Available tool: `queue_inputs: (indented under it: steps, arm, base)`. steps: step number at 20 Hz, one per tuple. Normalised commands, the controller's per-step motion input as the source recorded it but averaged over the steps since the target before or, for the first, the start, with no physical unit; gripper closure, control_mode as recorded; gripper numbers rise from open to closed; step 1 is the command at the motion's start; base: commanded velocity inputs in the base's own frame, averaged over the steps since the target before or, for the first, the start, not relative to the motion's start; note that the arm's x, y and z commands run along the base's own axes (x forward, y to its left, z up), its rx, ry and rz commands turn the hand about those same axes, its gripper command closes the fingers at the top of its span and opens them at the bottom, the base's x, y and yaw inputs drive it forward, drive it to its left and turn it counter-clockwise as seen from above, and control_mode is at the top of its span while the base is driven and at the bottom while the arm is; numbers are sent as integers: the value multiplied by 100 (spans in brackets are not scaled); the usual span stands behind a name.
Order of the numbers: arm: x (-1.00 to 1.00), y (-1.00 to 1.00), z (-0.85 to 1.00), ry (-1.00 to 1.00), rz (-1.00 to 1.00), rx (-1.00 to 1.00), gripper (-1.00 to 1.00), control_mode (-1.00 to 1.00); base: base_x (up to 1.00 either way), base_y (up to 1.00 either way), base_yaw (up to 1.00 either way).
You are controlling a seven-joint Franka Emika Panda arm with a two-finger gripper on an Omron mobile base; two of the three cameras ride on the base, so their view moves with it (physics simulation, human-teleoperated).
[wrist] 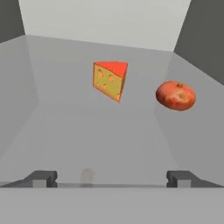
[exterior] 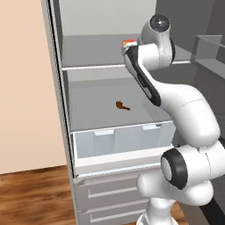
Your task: Take the cheese, chicken drumstick, and squash from the fridge and place them on the plate on the dining counter to create an appetizer plate.
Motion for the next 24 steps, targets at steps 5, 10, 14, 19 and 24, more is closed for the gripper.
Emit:
queue_inputs:
  steps: [5,10,14,19,24]
  arm:
    - [80,-4,4,5,-6,4,-100,-100]
    - [61,-14,0,1,-3,5,-100,-100]
    - [41,-5,0,0,-1,3,-100,-100]
    - [23,0,-10,0,0,2,-100,-100]
    - [38,0,-15,0,0,1,-100,-100]
  base:
    - [0,0,0]
    - [0,0,0]
    - [0,0,0]
    - [0,0,0]
    - [0,0,0]
